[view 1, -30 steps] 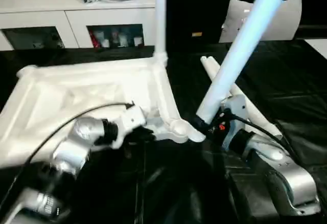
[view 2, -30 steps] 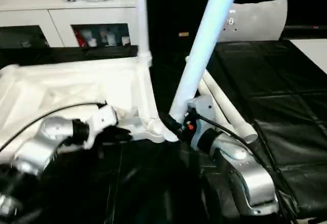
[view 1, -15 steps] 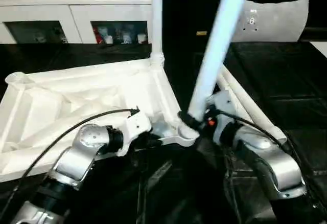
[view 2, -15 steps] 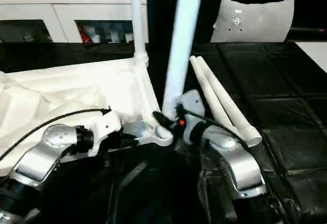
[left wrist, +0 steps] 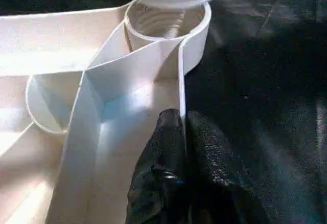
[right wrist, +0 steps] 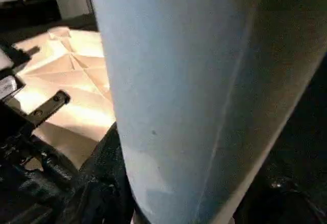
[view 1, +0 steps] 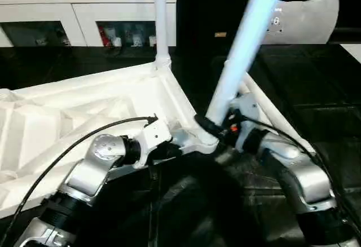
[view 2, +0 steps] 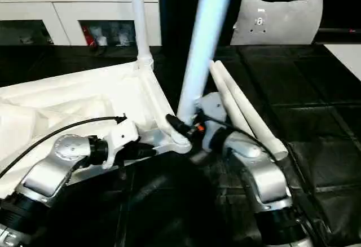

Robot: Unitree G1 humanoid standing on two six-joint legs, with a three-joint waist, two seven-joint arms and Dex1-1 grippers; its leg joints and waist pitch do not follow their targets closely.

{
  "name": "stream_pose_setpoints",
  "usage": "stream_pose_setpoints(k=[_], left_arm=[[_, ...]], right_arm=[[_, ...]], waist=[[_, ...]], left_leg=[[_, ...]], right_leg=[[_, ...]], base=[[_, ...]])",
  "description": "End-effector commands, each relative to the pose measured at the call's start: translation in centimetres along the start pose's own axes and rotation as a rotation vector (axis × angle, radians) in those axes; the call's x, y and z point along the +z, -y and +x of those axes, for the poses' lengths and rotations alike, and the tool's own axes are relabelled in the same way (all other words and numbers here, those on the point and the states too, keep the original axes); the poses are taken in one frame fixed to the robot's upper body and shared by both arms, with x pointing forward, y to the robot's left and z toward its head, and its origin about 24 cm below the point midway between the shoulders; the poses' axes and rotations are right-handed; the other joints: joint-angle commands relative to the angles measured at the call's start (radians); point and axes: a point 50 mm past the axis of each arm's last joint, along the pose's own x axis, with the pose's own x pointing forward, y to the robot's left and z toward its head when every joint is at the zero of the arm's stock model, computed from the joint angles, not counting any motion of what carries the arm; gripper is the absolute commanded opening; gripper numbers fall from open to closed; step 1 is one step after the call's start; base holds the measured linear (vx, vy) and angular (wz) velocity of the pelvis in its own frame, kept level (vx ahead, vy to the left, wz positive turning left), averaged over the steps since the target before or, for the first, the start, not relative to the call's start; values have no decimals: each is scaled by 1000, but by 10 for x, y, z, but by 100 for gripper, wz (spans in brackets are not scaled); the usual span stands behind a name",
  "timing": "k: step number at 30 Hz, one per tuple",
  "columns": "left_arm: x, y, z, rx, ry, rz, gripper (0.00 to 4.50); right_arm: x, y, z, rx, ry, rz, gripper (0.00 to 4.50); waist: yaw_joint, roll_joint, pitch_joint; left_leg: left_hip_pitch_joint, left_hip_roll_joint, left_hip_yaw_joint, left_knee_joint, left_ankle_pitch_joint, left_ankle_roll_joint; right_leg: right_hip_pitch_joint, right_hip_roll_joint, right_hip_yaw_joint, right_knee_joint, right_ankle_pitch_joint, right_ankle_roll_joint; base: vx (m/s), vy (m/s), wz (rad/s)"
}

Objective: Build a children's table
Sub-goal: Insert table leg to table base

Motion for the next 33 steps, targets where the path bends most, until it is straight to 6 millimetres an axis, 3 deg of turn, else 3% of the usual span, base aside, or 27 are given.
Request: stream_pose_setpoints(k=[1,5,11,23,24,27,29,33], left_arm=[[-7,2,0,-40,-6,-59,56],[-10,0,2,-31,22,-56,96],[-14,-6,8,-21,38,-55,96],[-16,-13,15,-77,-26,32,96],[-18,-14,15,-74,-48,45,66],[-20,-17,15,-66,-69,48,59],[-21,-20,16,-58,-81,43,15],[-22,-22,16,-66,-97,43,6]], right_arm=[[2,0,-3,11,14,31,191],[3,-2,-5,24,39,40,191],[3,-4,-5,36,49,35,191],[6,0,-6,17,62,15,191],[6,0,-6,14,66,12,191],[7,0,-6,12,73,10,191],[7,0,-5,15,75,11,191],[7,1,-5,16,74,7,191]], waist=[[6,-1,-64],[8,-1,-65],[15,-1,-61],[21,0,-63],[21,0,-65],[20,-1,-65],[23,-1,-63],[25,-2,-59]], left_leg=[[12,102,-44,-66,-85,70],[11,99,-43,-65,-103,63],[20,102,-42,-69,-155,33],[18,103,-45,-72,-165,19],[17,104,-47,-73,-158,19],[16,102,-45,-71,-154,22],[18,101,-44,-70,-163,22],[22,102,-44,-72,-200,13]], right_leg=[[41,-136,66,-76,-28,-218],[43,-138,67,-80,-53,-219],[39,-140,70,-91,-163,-198],[38,-142,72,-93,-199,-177],[39,-143,72,-90,-183,-178],[39,-144,71,-89,-166,-189],[38,-144,72,-93,-200,-185],[33,-146,73,-103,-291,-170]], base=[[0,0,0],[0,0,0],[0,0,0],[0,0,0],[0,0,0],[0,0,0],[0,0,0],[0,0,0]])
